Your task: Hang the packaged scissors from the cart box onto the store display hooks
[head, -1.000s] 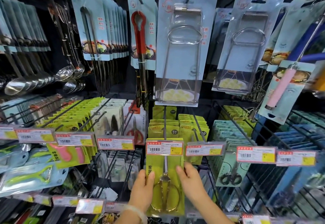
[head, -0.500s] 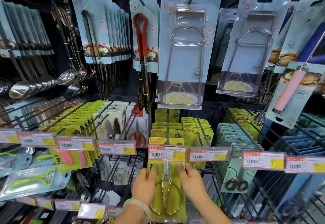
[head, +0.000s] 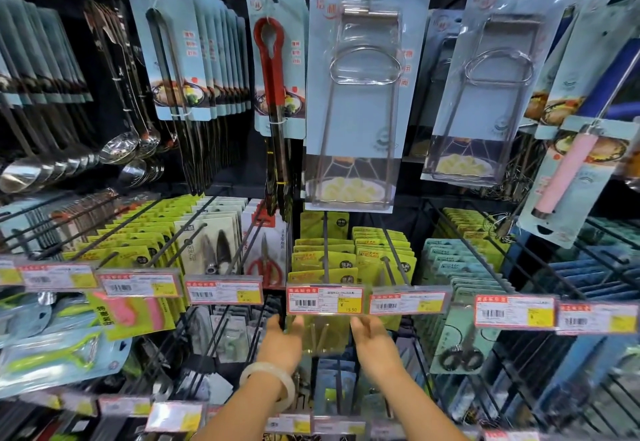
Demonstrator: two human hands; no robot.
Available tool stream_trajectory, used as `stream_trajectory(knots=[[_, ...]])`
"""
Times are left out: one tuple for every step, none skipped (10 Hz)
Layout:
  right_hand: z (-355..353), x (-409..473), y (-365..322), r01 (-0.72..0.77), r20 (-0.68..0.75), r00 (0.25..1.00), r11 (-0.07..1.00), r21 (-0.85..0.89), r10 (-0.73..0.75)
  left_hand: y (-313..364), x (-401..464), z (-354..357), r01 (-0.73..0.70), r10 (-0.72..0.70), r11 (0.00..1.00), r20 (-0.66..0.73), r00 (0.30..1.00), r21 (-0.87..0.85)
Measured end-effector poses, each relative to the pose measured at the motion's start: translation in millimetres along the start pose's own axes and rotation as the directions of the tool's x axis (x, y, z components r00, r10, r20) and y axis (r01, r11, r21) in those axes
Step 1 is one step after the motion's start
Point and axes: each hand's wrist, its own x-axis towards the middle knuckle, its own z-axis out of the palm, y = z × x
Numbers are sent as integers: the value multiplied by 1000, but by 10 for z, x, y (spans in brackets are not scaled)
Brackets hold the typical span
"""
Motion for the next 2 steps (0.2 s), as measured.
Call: stream_trajectory(knots=[[-17,-71,79,10,16,1000,999,-39,-9,-94,-12,-12,-25,27,996,-18,999,90],[5,-241,161,25,91,996,996,-87,-17,-169,-166,-33,-73,80,991,-66,995,111]])
